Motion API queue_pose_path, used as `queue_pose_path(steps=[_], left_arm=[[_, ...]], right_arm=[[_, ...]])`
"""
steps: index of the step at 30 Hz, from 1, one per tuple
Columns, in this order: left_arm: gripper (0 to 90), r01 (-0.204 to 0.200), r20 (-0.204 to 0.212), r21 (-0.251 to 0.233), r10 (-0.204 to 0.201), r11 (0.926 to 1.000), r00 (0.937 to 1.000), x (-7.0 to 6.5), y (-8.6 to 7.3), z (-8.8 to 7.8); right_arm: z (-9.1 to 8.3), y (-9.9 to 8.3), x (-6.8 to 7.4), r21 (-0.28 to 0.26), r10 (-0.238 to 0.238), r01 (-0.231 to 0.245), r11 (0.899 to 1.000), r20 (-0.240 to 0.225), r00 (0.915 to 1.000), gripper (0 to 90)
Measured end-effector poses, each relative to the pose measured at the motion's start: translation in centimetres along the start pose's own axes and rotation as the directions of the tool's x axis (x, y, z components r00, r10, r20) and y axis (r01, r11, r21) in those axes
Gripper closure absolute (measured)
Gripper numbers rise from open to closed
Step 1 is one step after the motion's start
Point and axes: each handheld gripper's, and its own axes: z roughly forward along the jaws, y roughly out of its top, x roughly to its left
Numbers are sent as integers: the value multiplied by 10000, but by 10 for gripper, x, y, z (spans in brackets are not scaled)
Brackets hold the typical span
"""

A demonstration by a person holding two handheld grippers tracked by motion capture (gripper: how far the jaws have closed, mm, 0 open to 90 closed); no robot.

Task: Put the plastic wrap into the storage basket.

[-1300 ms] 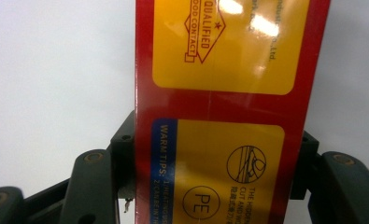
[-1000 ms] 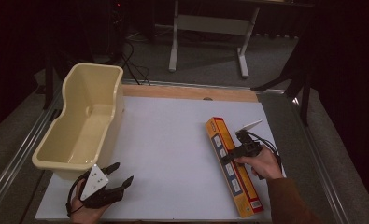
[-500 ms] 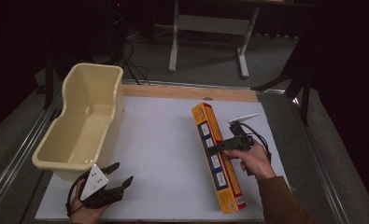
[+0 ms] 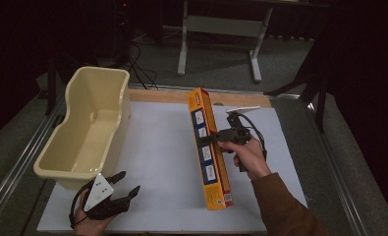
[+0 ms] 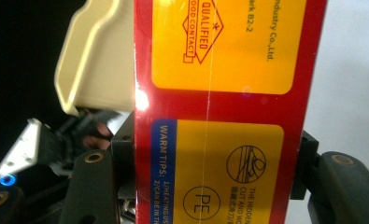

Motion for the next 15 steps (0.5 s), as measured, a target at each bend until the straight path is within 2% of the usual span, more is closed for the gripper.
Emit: queue_pose_path(steps=[3,15], left_arm=[[350,-4,15,-6,4,10000,10000,0,0,0],[350,29,36,-17,-29,10000,10000,1,0,-1]], right_arm=[[7,6,7,-148,134,-138,9998,-257,9996,399],[29,29,40,-603,39,-89,9981,-824,9966,400]])
